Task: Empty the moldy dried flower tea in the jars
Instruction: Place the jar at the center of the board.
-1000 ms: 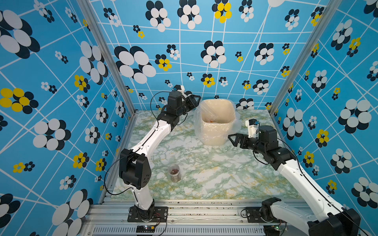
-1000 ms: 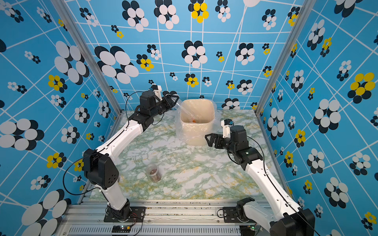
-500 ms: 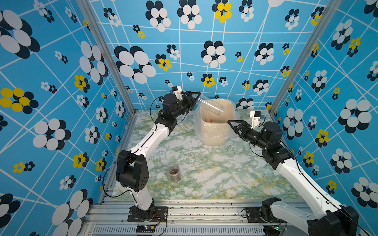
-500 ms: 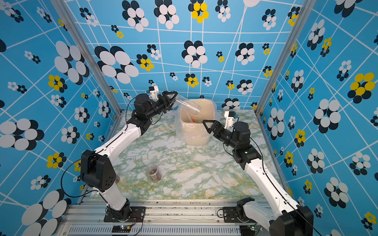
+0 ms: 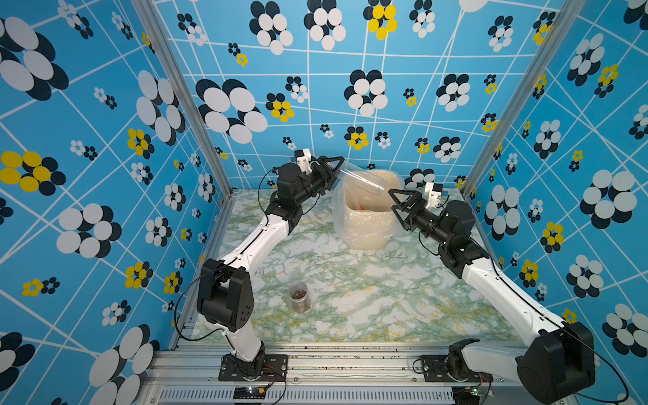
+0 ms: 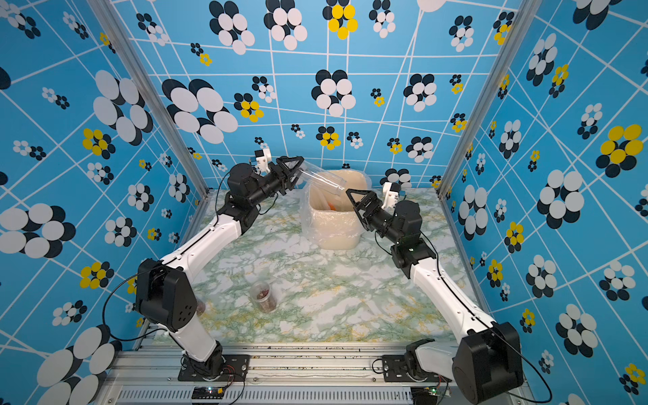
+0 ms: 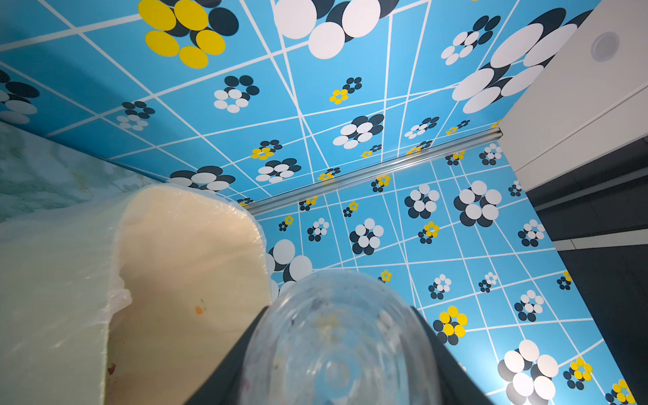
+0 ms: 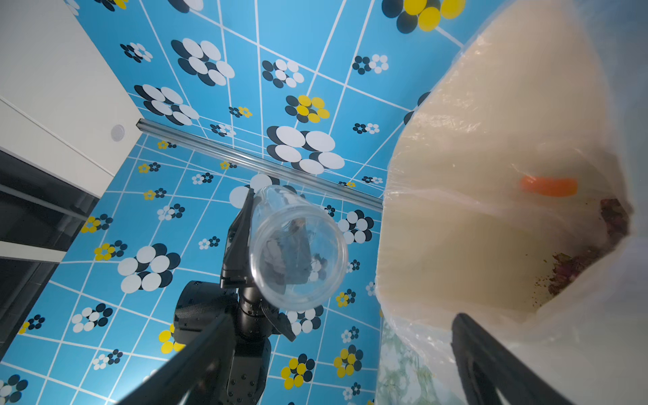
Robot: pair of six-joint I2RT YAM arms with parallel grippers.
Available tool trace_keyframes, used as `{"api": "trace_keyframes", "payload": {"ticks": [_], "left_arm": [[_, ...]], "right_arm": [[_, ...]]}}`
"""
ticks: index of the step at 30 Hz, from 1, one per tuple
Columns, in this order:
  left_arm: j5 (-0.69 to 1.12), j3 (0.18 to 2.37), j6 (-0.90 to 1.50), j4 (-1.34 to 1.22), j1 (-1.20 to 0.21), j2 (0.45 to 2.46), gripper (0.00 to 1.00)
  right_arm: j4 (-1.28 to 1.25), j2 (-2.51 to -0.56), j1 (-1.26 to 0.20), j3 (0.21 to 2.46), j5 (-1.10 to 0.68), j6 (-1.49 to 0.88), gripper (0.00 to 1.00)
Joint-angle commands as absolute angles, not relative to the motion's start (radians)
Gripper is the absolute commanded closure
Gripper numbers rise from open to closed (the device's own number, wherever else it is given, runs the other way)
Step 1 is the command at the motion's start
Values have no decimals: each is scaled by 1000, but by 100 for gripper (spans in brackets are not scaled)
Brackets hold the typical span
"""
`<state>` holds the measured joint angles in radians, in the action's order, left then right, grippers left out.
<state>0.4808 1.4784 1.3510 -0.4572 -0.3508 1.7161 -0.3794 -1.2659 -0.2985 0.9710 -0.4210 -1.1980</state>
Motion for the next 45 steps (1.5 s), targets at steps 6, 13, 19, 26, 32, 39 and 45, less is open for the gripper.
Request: {"api": "trace_keyframes", "payload": {"ticks": [6, 13, 19, 26, 32, 39, 45], "left_arm": [[504, 1463, 1369, -500, -352, 1678, 100], [509, 1462, 1379, -509, -353, 1680, 100], [512, 1461, 1386, -511, -354, 1683, 100], [512, 1459, 1388, -511, -353, 1684, 100], [515, 1459, 1392, -511, -357, 1684, 100], [514, 1457, 1393, -511, -358, 1687, 100], [515, 1456, 1392, -511, -359, 1687, 100]], "right_arm": [[-583, -1351, -301, 1041, -434, -1320, 1], [-620, -1412, -317, 1083, -445, -1346, 4], [-670, -1453, -331, 1107, -463, -1381, 11], [-695, -1472, -346, 1120, -469, -1399, 16], [-695, -1481, -353, 1132, -472, -1399, 20], [-702, -1501, -361, 1147, -472, -1407, 23], [-706, -1513, -367, 1161, -472, -1408, 27]]}}
